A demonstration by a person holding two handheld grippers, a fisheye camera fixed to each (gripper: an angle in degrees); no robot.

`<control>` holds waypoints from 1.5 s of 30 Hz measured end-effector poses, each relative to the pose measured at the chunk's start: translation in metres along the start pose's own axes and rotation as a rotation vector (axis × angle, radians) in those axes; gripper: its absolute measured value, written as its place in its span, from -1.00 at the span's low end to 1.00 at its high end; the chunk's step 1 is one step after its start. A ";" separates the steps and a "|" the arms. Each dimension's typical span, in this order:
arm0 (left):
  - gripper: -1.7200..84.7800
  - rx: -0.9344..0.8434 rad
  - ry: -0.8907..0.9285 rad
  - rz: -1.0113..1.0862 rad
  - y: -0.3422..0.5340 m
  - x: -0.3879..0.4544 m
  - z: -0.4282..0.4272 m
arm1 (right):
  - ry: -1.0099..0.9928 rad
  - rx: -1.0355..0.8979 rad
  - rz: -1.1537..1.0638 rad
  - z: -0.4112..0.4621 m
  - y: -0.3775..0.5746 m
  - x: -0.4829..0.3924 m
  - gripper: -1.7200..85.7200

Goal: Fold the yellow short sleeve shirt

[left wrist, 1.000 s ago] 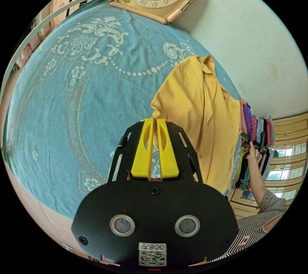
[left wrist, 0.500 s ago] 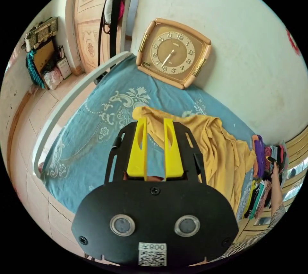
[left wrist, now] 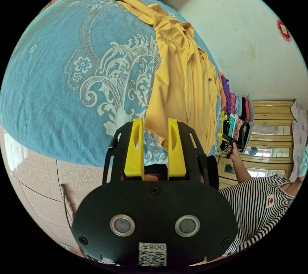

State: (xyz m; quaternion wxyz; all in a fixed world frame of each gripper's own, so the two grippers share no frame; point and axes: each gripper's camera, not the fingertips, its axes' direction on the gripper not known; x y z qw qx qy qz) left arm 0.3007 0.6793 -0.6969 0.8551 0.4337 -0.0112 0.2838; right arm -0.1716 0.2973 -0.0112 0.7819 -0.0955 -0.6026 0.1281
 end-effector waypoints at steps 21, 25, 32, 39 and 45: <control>-0.94 0.003 0.040 -0.024 0.040 -0.027 -0.034 | -0.038 0.065 0.023 -0.006 0.115 0.034 -0.95; -0.93 0.001 0.018 -0.026 0.051 -0.034 -0.038 | -0.053 0.074 0.018 -0.008 0.139 0.036 -0.95; -0.84 0.131 -0.041 -0.081 0.051 -0.045 -0.046 | -0.017 0.112 0.141 0.011 0.154 0.068 -0.93; -0.78 0.176 0.086 0.134 -0.047 0.019 -0.017 | 0.076 0.247 -0.090 -0.004 0.076 -0.027 -0.83; -0.75 0.158 0.095 0.228 -0.180 0.072 0.034 | 0.244 0.243 -0.395 0.054 -0.054 -0.165 -0.81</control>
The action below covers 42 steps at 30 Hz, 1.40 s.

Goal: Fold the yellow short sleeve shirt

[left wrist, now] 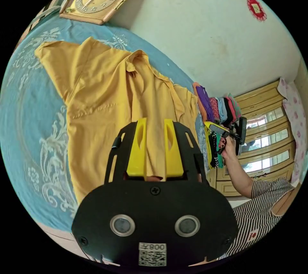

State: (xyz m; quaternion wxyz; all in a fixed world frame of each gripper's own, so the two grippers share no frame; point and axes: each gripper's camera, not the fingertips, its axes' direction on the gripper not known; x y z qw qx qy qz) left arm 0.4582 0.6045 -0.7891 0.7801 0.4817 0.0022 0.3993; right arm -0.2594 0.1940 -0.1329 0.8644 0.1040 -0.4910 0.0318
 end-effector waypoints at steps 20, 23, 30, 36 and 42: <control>-0.92 0.061 0.051 -0.021 -0.191 -0.013 0.104 | 0.130 -0.066 -0.096 0.195 -0.204 -0.051 -0.92; -0.91 0.066 0.039 0.035 -0.221 0.002 0.108 | 0.011 0.021 -0.027 0.176 -0.246 -0.040 -0.93; -0.83 -0.046 0.041 0.060 -0.245 0.004 0.146 | -0.057 -0.112 0.000 0.230 -0.306 -0.023 -0.85; -0.81 0.056 0.133 0.175 -0.234 0.000 0.102 | -0.172 0.000 -0.072 0.201 -0.277 0.003 -0.76; -0.80 0.138 -0.101 0.037 -0.266 -0.038 0.078 | -0.027 0.040 0.009 0.184 -0.283 0.071 -0.77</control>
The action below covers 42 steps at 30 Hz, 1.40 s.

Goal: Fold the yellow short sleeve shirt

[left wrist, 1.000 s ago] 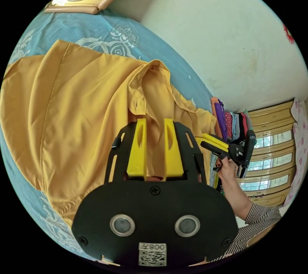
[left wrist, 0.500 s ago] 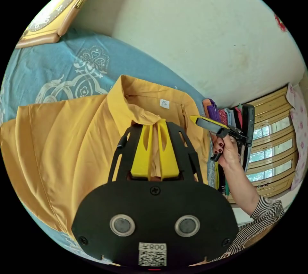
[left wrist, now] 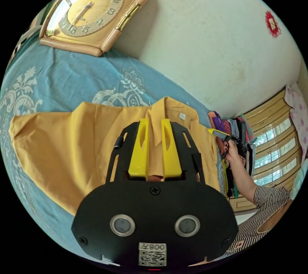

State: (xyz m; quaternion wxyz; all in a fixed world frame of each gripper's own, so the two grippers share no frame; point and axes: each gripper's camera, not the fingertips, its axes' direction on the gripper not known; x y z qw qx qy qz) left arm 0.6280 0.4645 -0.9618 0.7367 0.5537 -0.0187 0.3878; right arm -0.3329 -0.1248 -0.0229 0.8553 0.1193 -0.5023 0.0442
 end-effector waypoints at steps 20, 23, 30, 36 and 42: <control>-0.94 -0.109 -0.498 0.023 -0.066 0.014 0.031 | 0.166 -0.091 -0.021 0.005 -0.079 0.083 -0.94; -0.93 -0.043 -0.432 -0.014 -0.060 0.010 0.023 | 0.195 -0.151 0.017 0.013 -0.088 0.095 -0.93; -0.88 0.030 -0.236 0.009 -0.035 0.013 -0.002 | 0.200 0.022 0.079 -0.061 -0.054 0.146 -0.81; -0.89 -0.021 -0.274 -0.018 -0.026 0.009 0.004 | 0.227 -0.034 0.230 -0.068 -0.019 0.201 -0.76; -0.93 -0.059 -0.330 0.000 -0.032 0.010 0.005 | 0.295 -0.066 0.232 -0.063 0.001 0.216 -0.84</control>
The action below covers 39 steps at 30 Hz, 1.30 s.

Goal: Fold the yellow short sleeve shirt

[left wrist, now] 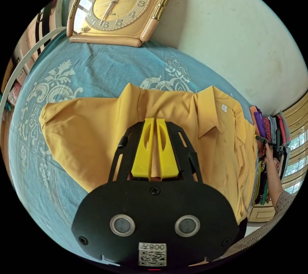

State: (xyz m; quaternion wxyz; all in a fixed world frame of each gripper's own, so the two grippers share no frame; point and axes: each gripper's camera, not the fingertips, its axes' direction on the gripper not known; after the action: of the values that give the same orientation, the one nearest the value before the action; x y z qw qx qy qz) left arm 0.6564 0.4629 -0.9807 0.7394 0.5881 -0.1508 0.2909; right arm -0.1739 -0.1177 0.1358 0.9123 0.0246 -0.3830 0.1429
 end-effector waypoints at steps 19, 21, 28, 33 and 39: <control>-0.92 0.071 0.077 0.035 -0.001 0.007 -0.051 | -0.048 0.217 0.172 -0.091 0.078 0.054 -0.92; -0.92 0.055 0.061 0.060 -0.010 0.016 -0.047 | -0.088 0.271 0.136 -0.100 0.080 0.034 -0.92; -0.94 -0.012 -0.002 0.073 -0.028 0.024 -0.023 | -0.155 0.327 -0.020 -0.096 0.061 -0.031 -0.95; -0.95 0.016 0.078 -0.037 -0.029 0.001 -0.033 | -0.165 0.144 -0.121 -0.024 0.020 -0.082 -0.95; -0.95 0.080 0.057 -0.018 -0.011 -0.008 -0.070 | 0.003 0.118 -0.151 0.020 0.022 -0.108 -0.95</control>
State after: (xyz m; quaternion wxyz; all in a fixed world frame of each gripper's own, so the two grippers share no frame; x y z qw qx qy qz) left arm 0.6481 0.5266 -1.0119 0.7218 0.6101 -0.1129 0.3067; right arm -0.2664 -0.1256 0.0722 0.9181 0.1067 -0.3695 0.0962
